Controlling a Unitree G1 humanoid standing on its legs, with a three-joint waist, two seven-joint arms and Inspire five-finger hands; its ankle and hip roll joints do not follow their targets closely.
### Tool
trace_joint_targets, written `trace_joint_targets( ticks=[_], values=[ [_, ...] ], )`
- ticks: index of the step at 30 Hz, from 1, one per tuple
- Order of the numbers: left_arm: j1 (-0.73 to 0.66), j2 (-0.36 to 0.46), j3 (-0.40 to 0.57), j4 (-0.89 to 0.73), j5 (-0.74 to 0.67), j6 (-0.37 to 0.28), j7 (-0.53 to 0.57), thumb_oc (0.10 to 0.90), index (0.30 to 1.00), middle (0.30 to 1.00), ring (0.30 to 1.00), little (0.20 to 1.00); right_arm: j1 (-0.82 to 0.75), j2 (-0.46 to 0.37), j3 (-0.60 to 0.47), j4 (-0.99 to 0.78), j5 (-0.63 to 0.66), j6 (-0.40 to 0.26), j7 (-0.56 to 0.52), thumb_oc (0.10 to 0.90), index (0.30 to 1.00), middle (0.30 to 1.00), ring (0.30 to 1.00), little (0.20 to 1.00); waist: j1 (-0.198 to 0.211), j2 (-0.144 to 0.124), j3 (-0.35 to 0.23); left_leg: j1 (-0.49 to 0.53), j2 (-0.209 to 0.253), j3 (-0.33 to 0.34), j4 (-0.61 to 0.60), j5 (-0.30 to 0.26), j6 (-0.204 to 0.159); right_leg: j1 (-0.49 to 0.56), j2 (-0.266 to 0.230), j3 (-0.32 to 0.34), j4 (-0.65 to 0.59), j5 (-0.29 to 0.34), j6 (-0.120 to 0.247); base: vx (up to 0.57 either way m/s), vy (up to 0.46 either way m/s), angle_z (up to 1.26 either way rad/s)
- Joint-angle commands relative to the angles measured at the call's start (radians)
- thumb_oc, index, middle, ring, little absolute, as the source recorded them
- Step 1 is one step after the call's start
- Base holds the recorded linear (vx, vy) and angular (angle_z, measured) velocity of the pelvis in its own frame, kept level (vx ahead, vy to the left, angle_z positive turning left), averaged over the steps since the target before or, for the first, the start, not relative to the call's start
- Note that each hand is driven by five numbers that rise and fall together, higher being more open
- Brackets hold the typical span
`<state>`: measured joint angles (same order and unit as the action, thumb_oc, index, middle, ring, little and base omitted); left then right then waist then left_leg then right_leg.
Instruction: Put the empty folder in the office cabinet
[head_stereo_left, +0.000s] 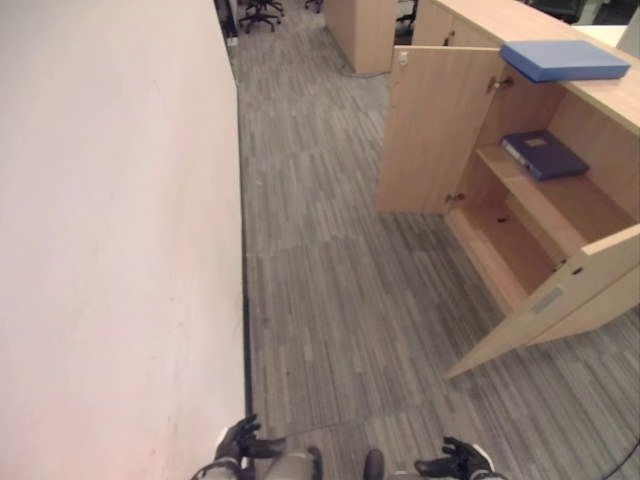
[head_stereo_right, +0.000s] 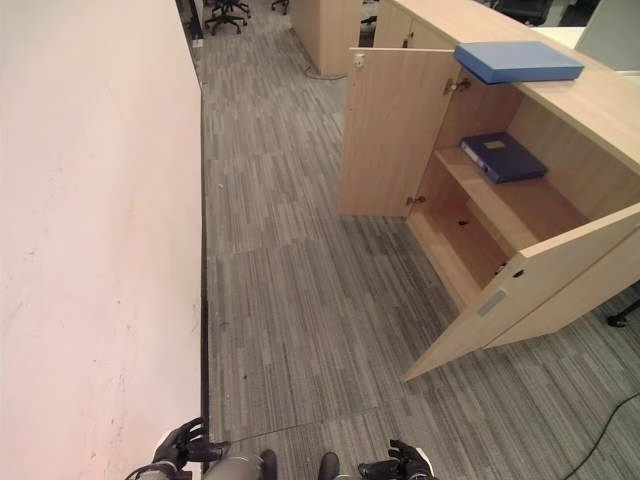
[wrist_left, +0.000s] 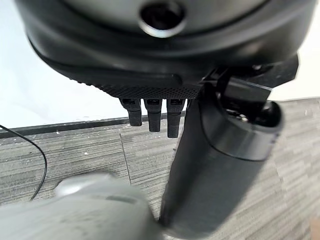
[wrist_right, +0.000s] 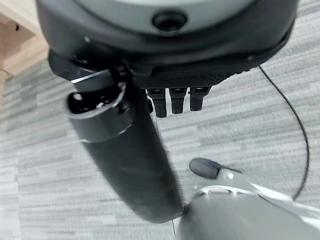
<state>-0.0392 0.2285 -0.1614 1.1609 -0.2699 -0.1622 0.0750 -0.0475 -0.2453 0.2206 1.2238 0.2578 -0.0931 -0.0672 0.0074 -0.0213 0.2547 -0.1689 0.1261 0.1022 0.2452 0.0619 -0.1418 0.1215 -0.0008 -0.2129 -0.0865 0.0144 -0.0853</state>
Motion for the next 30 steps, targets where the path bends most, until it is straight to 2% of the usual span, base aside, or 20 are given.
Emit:
trace_joint_targets(
  ticks=[1, 3, 7, 10, 11, 13, 15, 16, 17, 18, 19, 20, 21, 22, 23, 24, 26, 27, 28, 30],
  values=[
    [-0.018, 0.027, -0.036, -0.067, -0.009, -0.047, 0.002, 0.8, 0.9, 0.9, 0.9, 0.9, -0.011, -0.063, -0.004, -0.036, 0.02, -0.009, -0.014, 0.8, 0.9, 0.9, 0.9, 0.9, 0.035, 0.042, 0.035, -0.025, 0.063, -0.053, -0.086, 0.088, -0.003, 0.073, -0.026, 0.084, 0.247, -0.266, 0.128, 0.3, 0.1, -0.09],
    [-0.022, 0.026, -0.032, -0.06, -0.02, -0.051, 0.009, 0.8, 0.9, 0.9, 0.9, 0.9, -0.028, -0.066, 0.0, -0.029, 0.027, -0.011, -0.022, 0.8, 0.9, 0.9, 0.9, 0.9, 0.064, 0.056, 0.052, -0.082, 0.075, -0.096, -0.216, 0.101, -0.004, 0.098, -0.012, 0.122, 0.305, -0.327, 0.127, 0.36, 0.125, -0.05],
    [-0.018, 0.021, -0.025, -0.041, -0.027, -0.051, 0.012, 0.8, 0.9, 0.9, 0.9, 0.9, -0.041, -0.061, -0.006, -0.021, 0.037, -0.012, -0.03, 0.8, 0.9, 0.9, 0.9, 0.9, 0.081, 0.043, 0.055, -0.112, 0.093, -0.073, -0.3, 0.102, -0.008, 0.142, -0.027, 0.163, 0.314, -0.377, 0.134, 0.34, 0.115, -0.21],
    [0.017, 0.015, -0.008, -0.009, -0.009, -0.045, 0.004, 0.8, 0.9, 0.9, 0.9, 0.9, -0.032, -0.043, -0.008, 0.001, 0.025, -0.009, -0.026, 0.8, 0.9, 0.9, 0.9, 0.9, 0.12, 0.028, 0.011, -0.134, 0.1, -0.057, -0.309, 0.116, -0.01, 0.243, -0.05, 0.221, 0.245, -0.395, 0.162, 0.69, 0.295, -0.79],
    [0.033, 0.017, -0.01, -0.001, 0.008, -0.044, 0.004, 0.8, 0.9, 0.9, 0.9, 0.9, -0.02, -0.029, -0.009, 0.007, 0.019, -0.009, -0.025, 0.8, 0.9, 0.9, 0.9, 0.9, 0.137, 0.017, -0.01, -0.137, 0.089, -0.083, -0.296, 0.162, -0.019, 0.267, -0.068, 0.247, 0.224, -0.386, 0.173, 0.55, 0.336, -0.94],
    [0.041, 0.033, -0.009, -0.016, 0.018, -0.041, 0.002, 0.8, 0.9, 0.9, 0.9, 0.9, -0.003, -0.006, -0.033, 0.015, 0.035, -0.006, -0.019, 0.8, 0.9, 0.9, 0.9, 0.9, 0.143, -0.009, -0.047, -0.139, 0.056, -0.073, -0.247, 0.206, -0.007, 0.267, -0.125, 0.266, 0.204, -0.295, 0.23, 0.7, 0.523, -0.09],
    [0.048, 0.045, -0.006, -0.061, 0.009, -0.043, 0.004, 0.8, 0.9, 0.9, 0.9, 0.9, -0.001, -0.003, -0.053, 0.018, 0.05, -0.002, -0.014, 0.8, 0.9, 0.9, 0.9, 0.9, 0.147, -0.027, -0.068, -0.145, 0.016, -0.057, -0.211, 0.177, 0.018, 0.233, -0.168, 0.277, 0.224, -0.153, 0.279, 0.44, 0.426, 0.1],
    [0.052, 0.057, -0.001, -0.1, 0.002, -0.044, 0.005, 0.8, 0.9, 0.9, 0.9, 0.9, -0.01, 0.001, -0.058, 0.013, 0.057, -0.003, -0.01, 0.8, 0.9, 0.9, 0.9, 0.9, 0.16, -0.033, -0.077, -0.137, -0.014, -0.045, -0.19, 0.137, 0.049, 0.193, -0.193, 0.295, 0.267, 0.004, 0.313, 0.48, 0.54, -0.11],
    [0.033, 0.077, 0.002, -0.112, -0.01, -0.042, 0.005, 0.8, 0.9, 0.9, 0.9, 0.9, -0.032, 0.0, -0.045, -0.001, 0.039, 0.001, -0.007, 0.8, 0.9, 0.9, 0.9, 0.9, 0.162, -0.018, -0.069, -0.113, -0.034, -0.037, -0.174, 0.093, 0.078, 0.113, -0.208, 0.297, 0.414, 0.166, 0.331, 0.41, 0.443, -0.49],
    [0.033, 0.077, 0.001, -0.112, -0.01, -0.042, 0.005, 0.8, 0.9, 0.9, 0.9, 0.9, -0.031, -0.001, -0.045, -0.001, 0.038, 0.001, -0.007, 0.8, 0.9, 0.9, 0.9, 0.9, 0.16, -0.022, -0.07, -0.111, -0.04, -0.038, -0.174, 0.088, 0.077, 0.113, -0.212, 0.294, 0.42, 0.158, 0.33, 0.45, 0.492, -0.4],
    [0.009, 0.093, 0.003, -0.119, -0.017, -0.039, 0.002, 0.8, 0.9, 0.9, 0.9, 0.9, -0.047, -0.005, -0.035, -0.019, 0.021, -0.001, -0.012, 0.8, 0.9, 0.9, 0.9, 0.9, 0.142, 0.009, -0.058, -0.055, -0.057, -0.035, -0.182, 0.05, 0.107, 0.069, -0.187, 0.282, 0.542, 0.206, 0.33, 0.45, 0.564, 0.09],
    [0.002, 0.097, 0.003, -0.132, -0.016, -0.041, 0.007, 0.8, 0.9, 0.9, 0.9, 0.9, -0.061, -0.008, -0.061, -0.02, 0.039, -0.004, -0.027, 0.8, 0.9, 0.9, 0.9, 0.9, 0.118, 0.056, -0.039, 0.013, -0.068, -0.037, -0.204, 0.021, 0.138, 0.004, -0.142, 0.262, 0.657, 0.211, 0.323, 0.57, 0.695, 0.44],
    [0.009, 0.094, 0.001, -0.155, -0.015, -0.041, 0.007, 0.8, 0.9, 0.9, 0.9, 0.9, -0.064, -0.007, -0.073, -0.022, 0.053, -0.008, -0.032, 0.8, 0.9, 0.9, 0.9, 0.9, 0.099, 0.067, -0.027, 0.055, -0.088, -0.05, -0.218, 0.001, 0.152, -0.041, -0.104, 0.252, 0.716, 0.158, 0.317, 0.59, 0.628, 0.54],
    [0.016, 0.091, 0.003, -0.198, -0.013, -0.045, 0.009, 0.8, 0.9, 0.9, 0.9, 0.9, -0.059, -0.005, -0.082, -0.037, 0.069, -0.017, -0.03, 0.8, 0.9, 0.9, 0.9, 0.9, 0.056, 0.098, 0.002, 0.133, -0.108, -0.089, -0.246, -0.019, 0.166, -0.173, -0.011, 0.219, 0.807, 0.061, 0.316, 0.64, 0.442, 0.15],
    [0.017, 0.087, -0.005, -0.204, -0.001, -0.044, 0.005, 0.8, 0.9, 0.9, 0.9, 0.9, -0.052, -0.008, -0.085, -0.038, 0.067, -0.015, -0.033, 0.8, 0.9, 0.9, 0.9, 0.9, 0.035, 0.113, 0.015, 0.185, -0.116, -0.102, -0.266, -0.035, 0.167, -0.248, -0.008, 0.152, 0.759, 0.031, 0.315, 0.64, 0.338, 0.22],
    [0.016, 0.083, -0.009, -0.199, 0.002, -0.043, 0.004, 0.8, 0.9, 0.9, 0.9, 0.9, -0.047, -0.01, -0.084, -0.039, 0.067, -0.015, -0.035, 0.8, 0.9, 0.9, 0.9, 0.9, 0.021, 0.106, 0.023, 0.221, -0.129, -0.112, -0.279, -0.051, 0.166, -0.251, -0.042, 0.095, 0.698, -0.023, 0.289, 0.46, 0.137, 0.68],
    [0.01, 0.066, -0.025, -0.173, 0.005, -0.043, 0.005, 0.8, 0.9, 0.9, 0.9, 0.9, -0.042, -0.014, -0.104, -0.022, 0.09, -0.017, -0.05, 0.8, 0.9, 0.9, 0.9, 0.9, -0.009, 0.099, 0.029, 0.285, -0.146, -0.133, -0.281, -0.096, 0.157, -0.302, -0.063, 0.011, 0.519, -0.053, 0.244, 0.49, 0.033, 1.04],
    [0.009, 0.06, -0.027, -0.164, 0.009, -0.042, 0.004, 0.8, 0.9, 0.9, 0.9, 0.9, -0.039, -0.016, -0.11, -0.014, 0.096, -0.015, -0.051, 0.8, 0.9, 0.9, 0.9, 0.9, -0.016, 0.089, 0.027, 0.305, -0.157, -0.136, -0.281, -0.113, 0.153, -0.314, -0.081, -0.013, 0.448, -0.032, 0.241, 0.78, -0.098, 1.06],
    [0.008, 0.05, -0.033, -0.124, 0.035, -0.038, -0.002, 0.8, 0.9, 0.9, 0.9, 0.9, -0.023, -0.014, -0.121, -0.001, 0.085, -0.01, -0.051, 0.8, 0.9, 0.9, 0.9, 0.9, -0.038, 0.071, 0.022, 0.371, -0.162, -0.122, -0.286, -0.158, 0.13, -0.33, -0.149, -0.145, 0.243, 0.036, 0.246, 0.63, -0.156, 1.01],
    [0.003, 0.045, -0.034, -0.099, 0.052, -0.035, -0.012, 0.8, 0.9, 0.9, 0.9, 0.9, -0.01, -0.01, -0.123, 0.007, 0.07, -0.002, -0.048, 0.8, 0.9, 0.9, 0.9, 0.9, -0.057, 0.068, 0.02, 0.415, -0.148, -0.115, -0.277, -0.195, 0.107, -0.325, -0.184, -0.212, 0.136, 0.07, 0.255, 0.44, -0.149, 0.44]
  ],
)
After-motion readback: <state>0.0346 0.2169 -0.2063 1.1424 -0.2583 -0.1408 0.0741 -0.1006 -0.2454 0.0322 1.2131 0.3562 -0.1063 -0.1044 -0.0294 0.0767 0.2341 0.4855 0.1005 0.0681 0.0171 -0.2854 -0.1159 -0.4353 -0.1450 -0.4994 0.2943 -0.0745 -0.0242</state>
